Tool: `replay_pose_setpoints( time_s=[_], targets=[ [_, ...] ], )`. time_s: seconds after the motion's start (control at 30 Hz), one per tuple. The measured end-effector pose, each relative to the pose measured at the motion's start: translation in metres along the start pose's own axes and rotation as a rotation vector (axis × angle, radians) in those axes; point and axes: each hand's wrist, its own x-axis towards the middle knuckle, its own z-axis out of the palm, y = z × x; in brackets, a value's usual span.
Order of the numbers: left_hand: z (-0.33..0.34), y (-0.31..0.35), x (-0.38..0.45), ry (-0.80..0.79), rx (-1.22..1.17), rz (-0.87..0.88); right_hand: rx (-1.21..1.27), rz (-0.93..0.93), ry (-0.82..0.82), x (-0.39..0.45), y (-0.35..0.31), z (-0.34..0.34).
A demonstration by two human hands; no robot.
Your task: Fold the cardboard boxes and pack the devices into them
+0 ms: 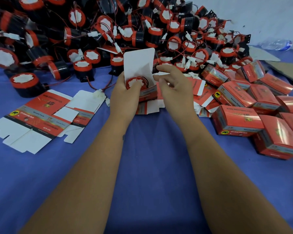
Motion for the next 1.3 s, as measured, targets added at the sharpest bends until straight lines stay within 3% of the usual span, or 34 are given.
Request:
replay_pose_setpoints(
  time_s=[0.2,0.57,0.87,1.03,1.1,1.17,1.3],
  targets=[
    [-0.002,0.013,-0.004,-0.068,-0.370,-0.198,-0.112,-0.026,-0.111,0.000,0.004,0.000],
    [-0.004,0.001,0.003,-0.070,-0.040,0.004,-0.307,-0.166,-0.157,0.001,0.009,0.013],
    [-0.008,-0.006,0.006,-0.034,-0.112,0.136,-0.204,-0.030,-0.077,0.000,0.006,0.022],
    [-0.010,-0.008,0.011,0.005,-0.111,0.131,-0.118,-0.003,0.007,-0.003,0.005,0.025],
    [-0.009,-0.007,0.010,0.015,-0.117,0.116,-0.059,-0.020,-0.017,-0.003,0.006,0.022],
    [-0.008,-0.007,0.010,0.020,-0.117,0.091,-0.149,-0.092,-0.071,-0.002,0.009,0.019],
    [-0.013,-0.002,0.010,0.018,-0.288,-0.067,-0.169,-0.099,-0.076,-0.003,0.015,0.017]
  ],
)
